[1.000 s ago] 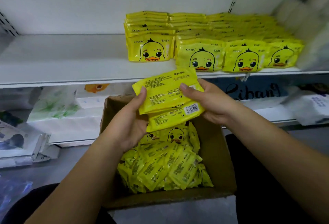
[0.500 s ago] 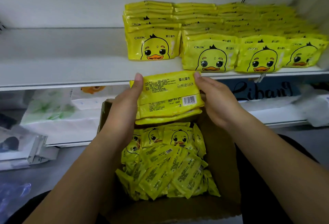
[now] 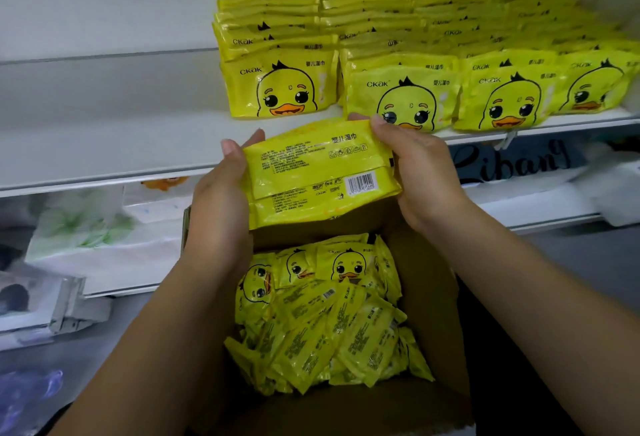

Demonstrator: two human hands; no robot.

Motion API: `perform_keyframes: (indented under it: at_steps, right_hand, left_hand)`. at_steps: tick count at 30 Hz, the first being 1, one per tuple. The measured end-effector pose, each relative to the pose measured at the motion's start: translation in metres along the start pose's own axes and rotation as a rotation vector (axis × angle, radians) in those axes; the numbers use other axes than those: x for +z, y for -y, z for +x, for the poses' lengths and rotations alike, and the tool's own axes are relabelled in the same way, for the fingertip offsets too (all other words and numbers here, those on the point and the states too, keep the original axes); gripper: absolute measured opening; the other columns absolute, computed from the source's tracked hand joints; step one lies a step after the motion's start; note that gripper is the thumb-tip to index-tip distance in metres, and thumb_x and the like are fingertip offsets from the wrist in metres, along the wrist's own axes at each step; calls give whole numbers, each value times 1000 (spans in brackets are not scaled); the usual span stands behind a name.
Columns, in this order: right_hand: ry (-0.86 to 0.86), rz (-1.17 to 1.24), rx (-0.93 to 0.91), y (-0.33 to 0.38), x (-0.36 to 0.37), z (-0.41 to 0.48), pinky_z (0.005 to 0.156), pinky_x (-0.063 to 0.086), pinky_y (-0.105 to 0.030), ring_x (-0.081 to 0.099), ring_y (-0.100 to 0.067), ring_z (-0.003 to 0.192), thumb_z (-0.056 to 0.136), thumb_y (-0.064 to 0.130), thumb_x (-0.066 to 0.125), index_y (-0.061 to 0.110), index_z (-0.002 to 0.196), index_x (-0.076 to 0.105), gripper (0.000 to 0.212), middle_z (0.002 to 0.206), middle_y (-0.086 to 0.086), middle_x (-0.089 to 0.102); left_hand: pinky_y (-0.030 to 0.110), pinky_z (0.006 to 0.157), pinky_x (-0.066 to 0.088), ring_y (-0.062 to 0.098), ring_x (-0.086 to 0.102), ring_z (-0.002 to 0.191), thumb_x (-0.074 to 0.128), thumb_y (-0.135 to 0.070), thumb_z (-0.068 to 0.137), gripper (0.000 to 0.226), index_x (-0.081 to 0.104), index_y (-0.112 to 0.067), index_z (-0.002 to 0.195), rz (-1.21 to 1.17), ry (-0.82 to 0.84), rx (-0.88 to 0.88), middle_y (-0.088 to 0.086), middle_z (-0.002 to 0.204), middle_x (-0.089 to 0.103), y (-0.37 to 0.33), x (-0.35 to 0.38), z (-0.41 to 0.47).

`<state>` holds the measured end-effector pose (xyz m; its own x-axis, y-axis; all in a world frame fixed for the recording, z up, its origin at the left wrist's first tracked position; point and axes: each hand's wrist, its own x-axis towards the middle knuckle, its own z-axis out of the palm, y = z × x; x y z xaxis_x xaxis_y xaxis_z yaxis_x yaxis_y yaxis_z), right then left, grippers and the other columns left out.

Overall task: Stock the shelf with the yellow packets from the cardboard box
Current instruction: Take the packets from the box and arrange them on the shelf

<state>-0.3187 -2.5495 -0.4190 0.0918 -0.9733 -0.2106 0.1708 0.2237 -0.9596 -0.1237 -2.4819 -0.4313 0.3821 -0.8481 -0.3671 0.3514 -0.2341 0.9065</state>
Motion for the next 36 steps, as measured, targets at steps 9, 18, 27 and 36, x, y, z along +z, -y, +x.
perform_keyframes:
  at_steps: [9, 18, 27, 36]
  right_hand:
    - [-3, -283, -156, -5, -1, 1, 95, 48, -65, 61, -52, 104, 93, 48, 63, 1, 92, 74, 48, 106, -37, 64]
    - [85, -333, -142, -15, -3, -4, 45, 43, -22, 53, -12, 53, 102, 25, 57, 12, 98, 69, 18, 71, -2, 68]
    - [-33, -22, -64, -6, -3, 3, 47, 42, -19, 51, -9, 50, 101, 25, 58, 16, 91, 65, 16, 72, 2, 67]
    - [-66, -141, 47, -6, -6, 7, 39, 27, -16, 38, -2, 41, 101, 24, 58, 17, 98, 67, 12, 56, 3, 48]
  left_hand:
    - [48, 92, 59, 21, 77, 94, 34, -64, 105, 56, 81, -34, 94, 12, -113, -43, -2, 100, 80, 3, 4, -1]
    - [46, 97, 56, 24, 76, 100, 47, -70, 96, 55, 72, -23, 112, -83, -77, -123, 2, 111, 79, 3, -1, -5]
    - [58, 95, 56, 31, 76, 100, 51, -49, 104, 39, 66, -22, 127, -103, -23, -251, 10, 112, 78, 26, 13, -8]
    - [49, 88, 60, 23, 76, 93, 45, -70, 96, 46, 73, -34, 97, 220, -140, -115, -3, 101, 78, 21, -3, 1]
